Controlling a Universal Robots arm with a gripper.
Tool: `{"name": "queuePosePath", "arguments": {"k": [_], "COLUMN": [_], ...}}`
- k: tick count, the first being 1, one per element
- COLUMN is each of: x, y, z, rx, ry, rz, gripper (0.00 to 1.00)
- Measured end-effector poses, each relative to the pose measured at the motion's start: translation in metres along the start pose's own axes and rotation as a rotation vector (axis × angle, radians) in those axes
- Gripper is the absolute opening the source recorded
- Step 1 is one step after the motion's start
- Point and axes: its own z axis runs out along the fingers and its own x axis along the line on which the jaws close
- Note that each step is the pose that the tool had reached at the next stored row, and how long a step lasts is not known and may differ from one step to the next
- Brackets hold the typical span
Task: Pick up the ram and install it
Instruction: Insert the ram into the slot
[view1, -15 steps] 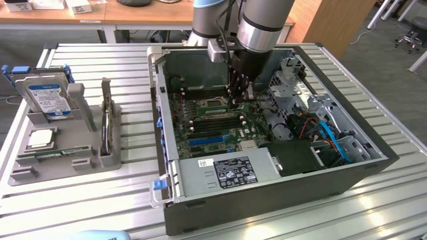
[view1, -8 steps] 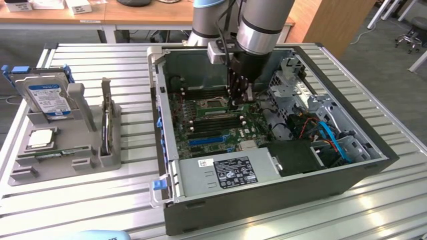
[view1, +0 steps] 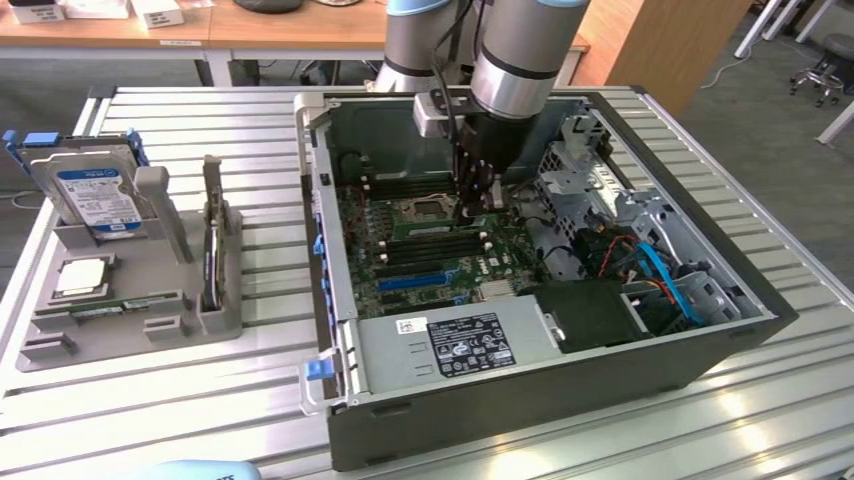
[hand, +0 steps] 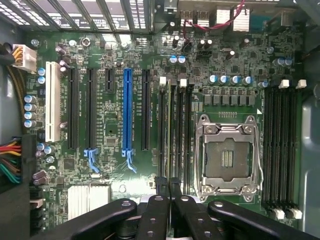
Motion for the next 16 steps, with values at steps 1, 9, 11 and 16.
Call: {"name": "queuePosePath", "arguments": {"k": [1,9,11,16], "x": [0.0,0.0039,0.0054,0.0061], "y": [0.0,0.0006,0.0007,0.0007], "z": [0.0,-0.0001,-0.0001,0.0006], "rx": [0.0,0.0,0.0001,0.0001], "ry": [0.0001,0.0,0.0,-0.0001], "rz": [0.0,0.0,0.0,0.0], "gripper": [0.12,0.12,0.12,0.12]}}
